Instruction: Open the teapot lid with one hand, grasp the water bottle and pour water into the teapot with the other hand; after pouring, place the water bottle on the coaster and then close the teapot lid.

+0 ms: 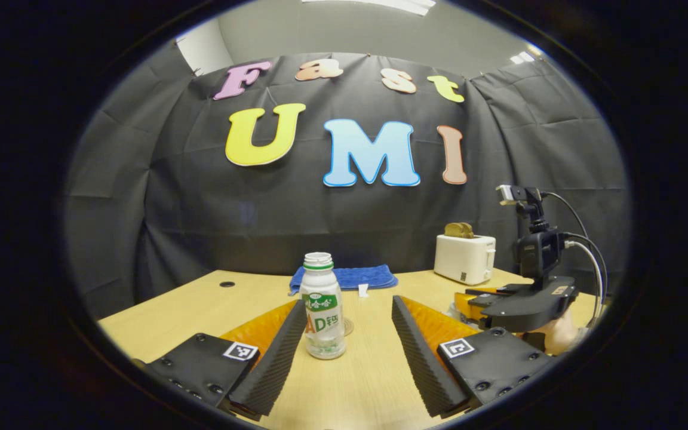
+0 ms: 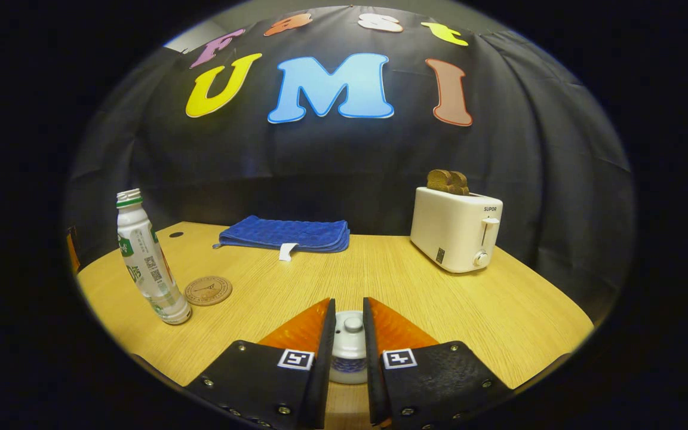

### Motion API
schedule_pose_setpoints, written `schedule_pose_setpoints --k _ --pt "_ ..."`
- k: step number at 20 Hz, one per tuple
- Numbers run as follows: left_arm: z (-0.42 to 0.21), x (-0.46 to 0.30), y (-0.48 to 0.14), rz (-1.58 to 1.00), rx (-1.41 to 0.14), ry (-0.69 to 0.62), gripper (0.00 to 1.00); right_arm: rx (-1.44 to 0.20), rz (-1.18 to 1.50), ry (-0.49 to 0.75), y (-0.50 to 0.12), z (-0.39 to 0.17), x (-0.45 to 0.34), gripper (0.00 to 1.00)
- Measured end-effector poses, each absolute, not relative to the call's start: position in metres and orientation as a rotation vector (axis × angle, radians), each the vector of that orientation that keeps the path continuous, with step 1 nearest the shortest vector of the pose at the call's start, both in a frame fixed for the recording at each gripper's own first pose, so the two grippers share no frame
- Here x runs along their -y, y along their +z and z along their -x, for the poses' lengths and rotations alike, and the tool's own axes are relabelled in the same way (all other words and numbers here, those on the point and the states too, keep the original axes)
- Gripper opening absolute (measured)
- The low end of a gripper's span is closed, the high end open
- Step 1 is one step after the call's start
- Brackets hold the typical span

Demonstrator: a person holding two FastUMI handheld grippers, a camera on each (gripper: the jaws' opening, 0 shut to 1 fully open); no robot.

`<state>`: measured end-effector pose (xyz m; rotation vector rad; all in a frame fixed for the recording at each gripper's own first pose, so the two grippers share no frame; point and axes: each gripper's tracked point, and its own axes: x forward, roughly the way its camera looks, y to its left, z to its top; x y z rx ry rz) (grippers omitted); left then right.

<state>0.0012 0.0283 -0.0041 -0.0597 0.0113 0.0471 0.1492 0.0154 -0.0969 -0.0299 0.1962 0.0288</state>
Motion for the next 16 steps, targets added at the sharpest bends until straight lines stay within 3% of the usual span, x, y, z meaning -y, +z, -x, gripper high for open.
schedule_pose_setpoints --k 1,10,11,12,16 --pt "-0.002 -0.029 -0.004 0.056 -0.012 0.049 1.0 -0.201 0.015 0.029 -0.082 -0.13 -0.014 0.01" --pt "0.0 -0.036 -0.002 0.048 -0.008 0.065 1.0 -0.196 0.008 0.037 -0.075 -0.122 -0.018 0.01" --pt "0.0 -0.037 -0.002 0.051 -0.008 0.068 0.95 -0.191 0.006 0.038 -0.073 -0.122 -0.018 0.01" --pt "0.0 -0.039 -0.004 0.054 -0.009 0.071 1.0 -0.179 0.002 0.04 -0.07 -0.121 -0.018 0.01" --pt "-0.004 -0.042 -0.01 0.063 -0.025 0.077 1.0 -0.104 0.008 0.026 -0.044 -0.12 -0.011 0.01"
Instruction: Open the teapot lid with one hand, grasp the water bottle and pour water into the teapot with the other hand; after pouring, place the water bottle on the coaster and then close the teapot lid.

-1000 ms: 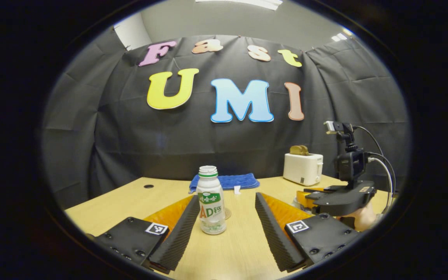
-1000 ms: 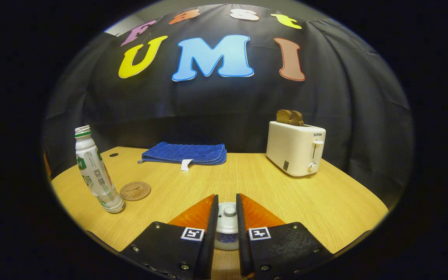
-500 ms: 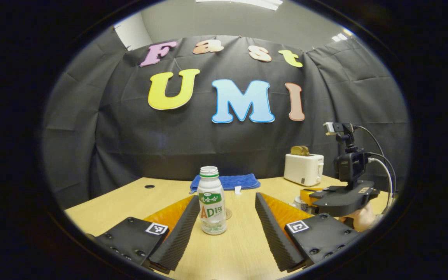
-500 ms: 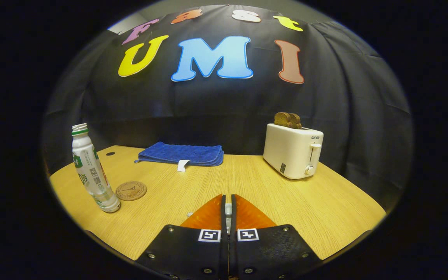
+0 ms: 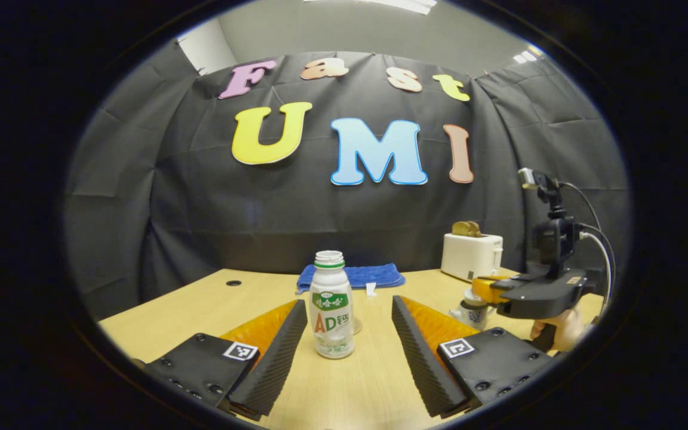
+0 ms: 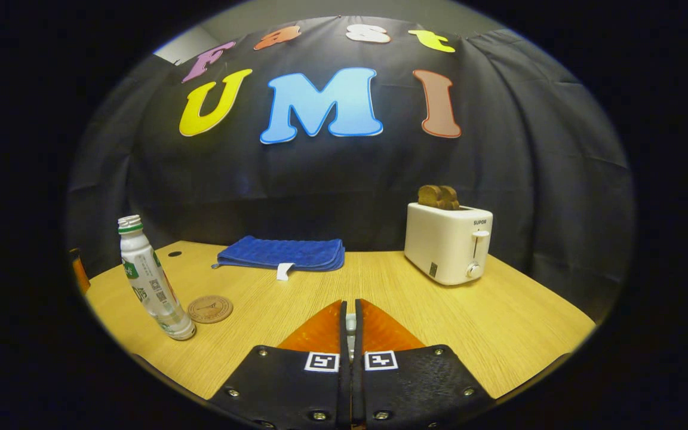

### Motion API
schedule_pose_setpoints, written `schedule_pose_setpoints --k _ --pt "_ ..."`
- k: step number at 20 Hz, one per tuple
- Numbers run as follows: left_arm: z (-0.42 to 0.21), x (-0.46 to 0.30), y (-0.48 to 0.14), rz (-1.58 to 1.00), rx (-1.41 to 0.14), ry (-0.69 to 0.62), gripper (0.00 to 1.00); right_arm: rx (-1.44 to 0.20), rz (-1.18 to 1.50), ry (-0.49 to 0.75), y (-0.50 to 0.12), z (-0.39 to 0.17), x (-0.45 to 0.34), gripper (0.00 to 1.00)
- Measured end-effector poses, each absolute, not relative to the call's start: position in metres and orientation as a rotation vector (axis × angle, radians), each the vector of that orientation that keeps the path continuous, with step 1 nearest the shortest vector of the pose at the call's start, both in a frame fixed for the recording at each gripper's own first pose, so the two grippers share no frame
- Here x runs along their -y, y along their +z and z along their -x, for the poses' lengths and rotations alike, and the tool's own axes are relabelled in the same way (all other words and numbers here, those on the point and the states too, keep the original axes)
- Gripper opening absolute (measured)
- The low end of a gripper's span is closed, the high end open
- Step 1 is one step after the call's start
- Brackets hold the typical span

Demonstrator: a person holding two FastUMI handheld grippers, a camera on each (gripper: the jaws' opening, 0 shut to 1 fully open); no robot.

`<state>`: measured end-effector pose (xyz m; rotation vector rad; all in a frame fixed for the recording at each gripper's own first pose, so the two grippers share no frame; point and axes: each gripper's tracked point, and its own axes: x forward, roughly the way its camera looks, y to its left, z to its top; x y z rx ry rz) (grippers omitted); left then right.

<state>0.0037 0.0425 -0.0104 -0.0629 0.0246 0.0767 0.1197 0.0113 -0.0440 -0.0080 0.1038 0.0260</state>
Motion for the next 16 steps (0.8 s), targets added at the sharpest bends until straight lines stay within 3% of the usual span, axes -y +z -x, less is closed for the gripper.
schedule_pose_setpoints --k 7,16 --pt "-0.009 -0.046 -0.023 0.061 -0.054 0.09 1.0 -0.026 0.016 -0.029 -0.017 -0.121 0.02 0.01" --pt "-0.033 -0.043 -0.028 0.084 -0.052 0.073 1.0 -0.02 -0.047 -0.074 -0.03 -0.127 0.063 0.01"
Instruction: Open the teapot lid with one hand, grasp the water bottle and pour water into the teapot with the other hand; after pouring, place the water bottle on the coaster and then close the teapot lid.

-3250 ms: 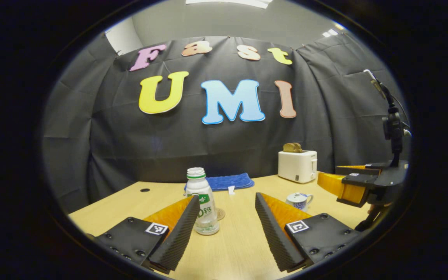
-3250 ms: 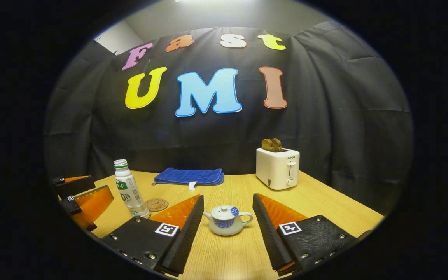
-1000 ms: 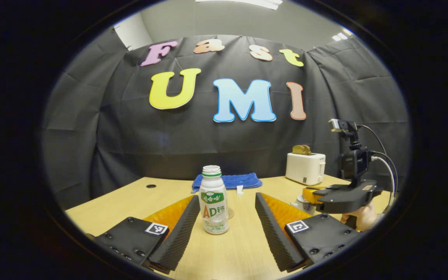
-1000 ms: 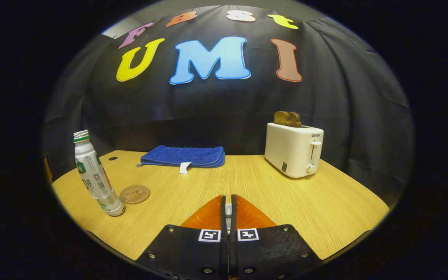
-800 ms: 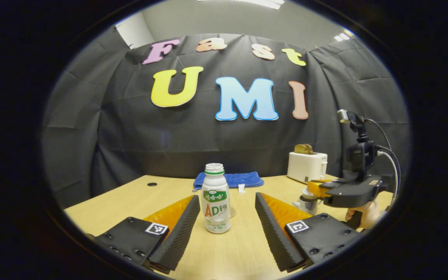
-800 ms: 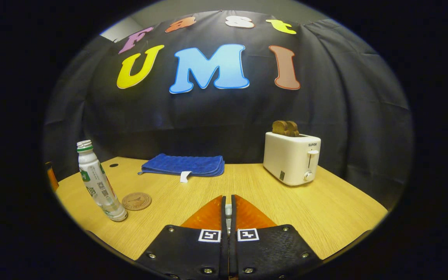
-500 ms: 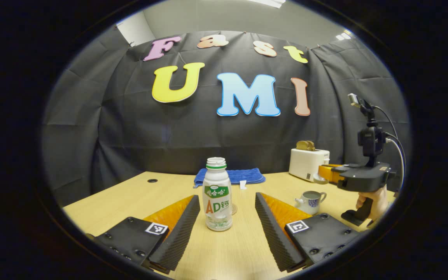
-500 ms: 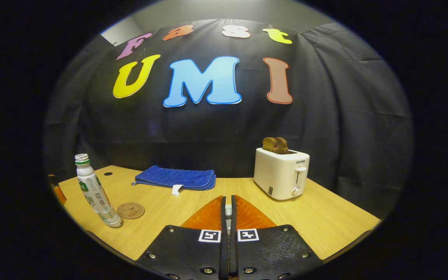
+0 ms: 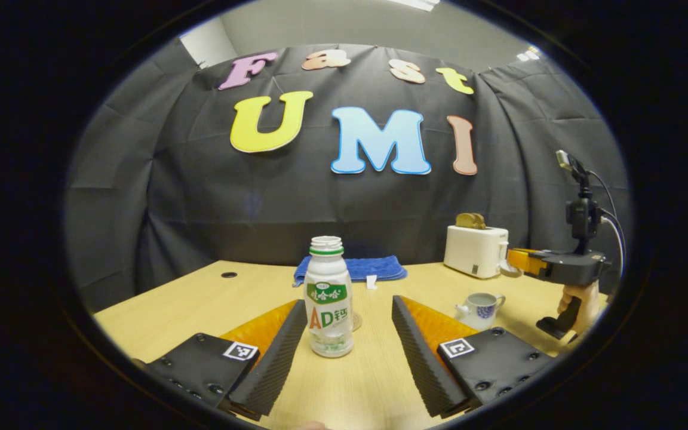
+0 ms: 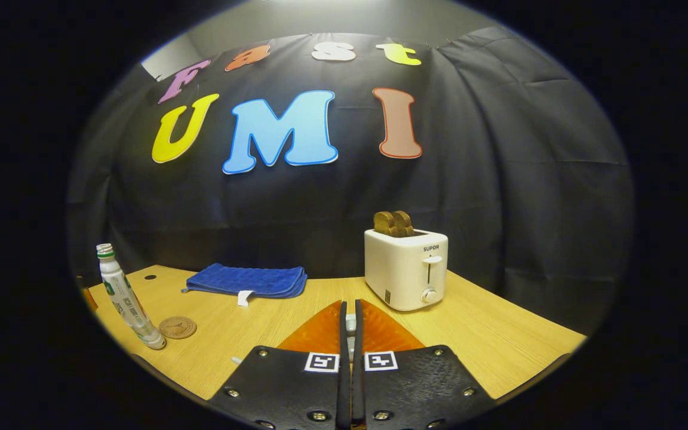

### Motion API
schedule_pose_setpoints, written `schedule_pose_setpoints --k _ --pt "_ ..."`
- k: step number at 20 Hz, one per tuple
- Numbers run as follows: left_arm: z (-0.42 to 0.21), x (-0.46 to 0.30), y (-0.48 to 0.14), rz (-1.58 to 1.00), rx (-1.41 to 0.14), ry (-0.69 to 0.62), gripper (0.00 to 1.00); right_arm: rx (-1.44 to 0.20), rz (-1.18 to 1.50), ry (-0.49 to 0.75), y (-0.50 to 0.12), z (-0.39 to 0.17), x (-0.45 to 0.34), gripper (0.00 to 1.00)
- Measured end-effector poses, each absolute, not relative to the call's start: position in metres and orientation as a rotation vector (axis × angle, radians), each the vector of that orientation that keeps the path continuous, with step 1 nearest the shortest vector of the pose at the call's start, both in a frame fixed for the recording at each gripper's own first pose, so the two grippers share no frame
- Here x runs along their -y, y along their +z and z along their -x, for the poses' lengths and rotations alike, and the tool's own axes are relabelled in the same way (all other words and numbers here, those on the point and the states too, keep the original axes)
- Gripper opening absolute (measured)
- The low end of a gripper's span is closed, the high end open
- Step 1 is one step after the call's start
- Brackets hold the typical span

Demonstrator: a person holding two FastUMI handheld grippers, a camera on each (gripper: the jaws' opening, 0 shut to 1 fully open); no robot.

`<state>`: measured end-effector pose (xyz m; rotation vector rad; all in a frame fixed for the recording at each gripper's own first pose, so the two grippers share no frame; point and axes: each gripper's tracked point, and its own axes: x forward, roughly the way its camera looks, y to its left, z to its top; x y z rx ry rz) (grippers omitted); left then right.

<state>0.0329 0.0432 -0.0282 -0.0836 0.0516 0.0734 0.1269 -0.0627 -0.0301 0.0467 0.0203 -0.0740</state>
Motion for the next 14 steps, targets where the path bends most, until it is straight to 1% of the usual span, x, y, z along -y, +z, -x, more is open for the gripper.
schedule_pose_setpoints --k 3,7,14 --pt "-0.053 -0.049 -0.037 0.079 -0.07 0.058 1.0 -0.044 -0.086 -0.075 -0.04 -0.126 0.067 0.01" --pt "-0.081 -0.063 -0.051 0.065 -0.096 0.092 1.0 -0.048 -0.089 -0.084 -0.043 -0.125 0.073 0.01" --pt "-0.123 -0.076 -0.076 0.005 -0.171 0.126 1.0 -0.068 -0.097 -0.064 -0.049 -0.125 0.068 0.01"
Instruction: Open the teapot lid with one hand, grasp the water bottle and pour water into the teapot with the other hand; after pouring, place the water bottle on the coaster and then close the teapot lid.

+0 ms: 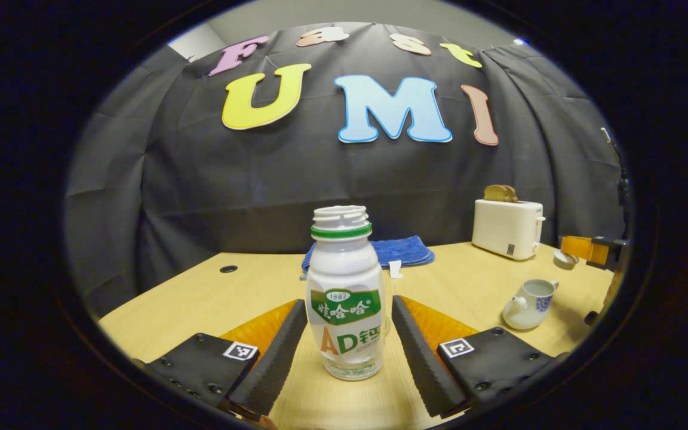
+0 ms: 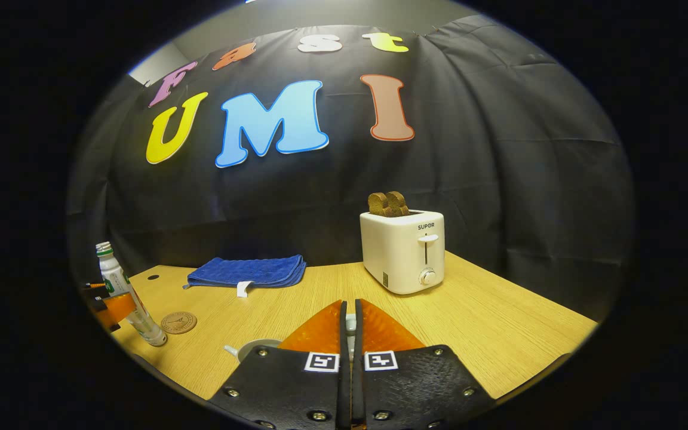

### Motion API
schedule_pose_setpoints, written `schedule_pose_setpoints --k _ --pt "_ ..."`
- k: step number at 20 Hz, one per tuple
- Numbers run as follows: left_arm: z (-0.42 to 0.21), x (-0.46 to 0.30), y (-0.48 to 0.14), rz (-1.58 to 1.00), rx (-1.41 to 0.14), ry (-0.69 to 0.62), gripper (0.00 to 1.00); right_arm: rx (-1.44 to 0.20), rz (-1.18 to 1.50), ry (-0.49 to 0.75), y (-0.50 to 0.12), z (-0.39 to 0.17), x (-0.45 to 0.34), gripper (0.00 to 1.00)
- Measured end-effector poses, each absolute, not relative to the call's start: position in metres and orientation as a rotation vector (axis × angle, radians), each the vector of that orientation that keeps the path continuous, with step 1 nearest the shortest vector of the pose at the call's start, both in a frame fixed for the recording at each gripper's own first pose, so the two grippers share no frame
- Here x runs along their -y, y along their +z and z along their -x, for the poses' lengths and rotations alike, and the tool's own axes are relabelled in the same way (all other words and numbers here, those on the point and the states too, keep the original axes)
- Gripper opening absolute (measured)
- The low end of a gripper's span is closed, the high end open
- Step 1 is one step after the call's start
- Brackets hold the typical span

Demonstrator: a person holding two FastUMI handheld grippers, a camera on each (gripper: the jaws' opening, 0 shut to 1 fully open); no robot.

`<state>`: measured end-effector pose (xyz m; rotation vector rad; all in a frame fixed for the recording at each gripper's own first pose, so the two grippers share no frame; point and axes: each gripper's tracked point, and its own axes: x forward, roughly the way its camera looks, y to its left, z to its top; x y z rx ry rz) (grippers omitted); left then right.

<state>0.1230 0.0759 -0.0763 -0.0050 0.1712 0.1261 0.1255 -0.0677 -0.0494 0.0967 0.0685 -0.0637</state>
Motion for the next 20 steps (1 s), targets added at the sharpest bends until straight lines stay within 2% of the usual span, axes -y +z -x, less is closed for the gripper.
schedule_pose_setpoints --k 6,8,10,11,13,20 --pt "-0.144 -0.076 -0.097 0.016 -0.23 0.117 1.0 -0.074 -0.118 -0.08 -0.052 -0.126 0.075 0.01" --pt "-0.14 -0.073 -0.093 0.01 -0.242 0.109 0.84 -0.077 -0.131 -0.087 -0.052 -0.126 0.077 0.01" --pt "-0.139 -0.074 -0.092 -0.015 -0.246 0.115 0.85 -0.079 -0.142 -0.09 -0.053 -0.126 0.079 0.01" --pt "-0.139 -0.073 -0.092 -0.031 -0.247 0.119 0.77 -0.081 -0.145 -0.092 -0.053 -0.126 0.08 0.01" --pt "-0.14 -0.073 -0.084 -0.075 -0.236 0.127 0.85 -0.077 -0.143 -0.104 -0.053 -0.126 0.085 0.01" --pt "-0.147 -0.068 -0.055 -0.438 -0.218 0.159 0.85 -0.075 -0.164 -0.159 -0.053 -0.125 0.105 0.01"
